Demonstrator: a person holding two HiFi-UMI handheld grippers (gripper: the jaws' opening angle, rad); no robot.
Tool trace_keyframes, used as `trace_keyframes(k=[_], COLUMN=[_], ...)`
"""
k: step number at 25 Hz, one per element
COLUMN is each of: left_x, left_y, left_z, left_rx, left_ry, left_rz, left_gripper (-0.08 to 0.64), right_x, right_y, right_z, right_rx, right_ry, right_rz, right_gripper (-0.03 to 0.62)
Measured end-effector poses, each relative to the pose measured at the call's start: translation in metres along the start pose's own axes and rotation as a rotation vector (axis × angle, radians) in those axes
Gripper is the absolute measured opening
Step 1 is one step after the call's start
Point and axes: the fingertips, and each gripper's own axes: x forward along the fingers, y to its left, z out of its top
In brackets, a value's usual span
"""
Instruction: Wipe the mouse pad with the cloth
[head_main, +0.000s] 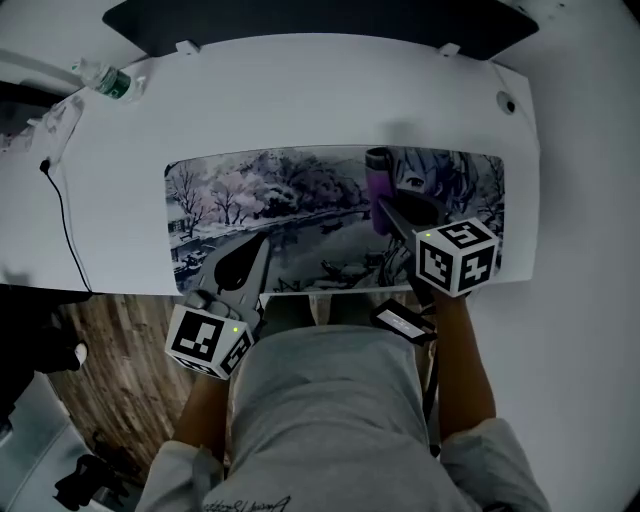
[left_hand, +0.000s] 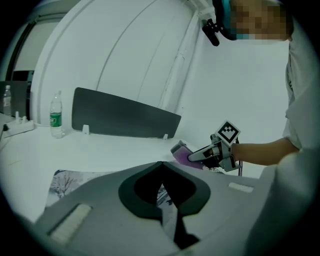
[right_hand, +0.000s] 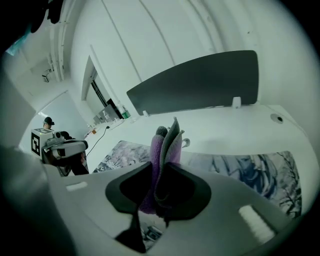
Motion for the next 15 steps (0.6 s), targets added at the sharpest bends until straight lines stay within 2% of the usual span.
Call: trace_keyframes(k=[6, 15], left_x=[0.044, 0.095], left_y=[-0.055, -0.110], left_z=[0.004, -0.001], left_rx=[0.024, 0.038], left_ry=[0.013, 0.028], left_rz=[-0.064, -0.103], left_gripper=[0.018, 0.018], right_x=[-0.060, -0.132], right_y=[-0.078, -0.195], right_z=[-0.023, -0.067], right_rx=[0.041, 0.107], right_ry=[-0.002, 0.020], right_rz=[-0.101, -0.258], right_gripper=[0.094, 0.094])
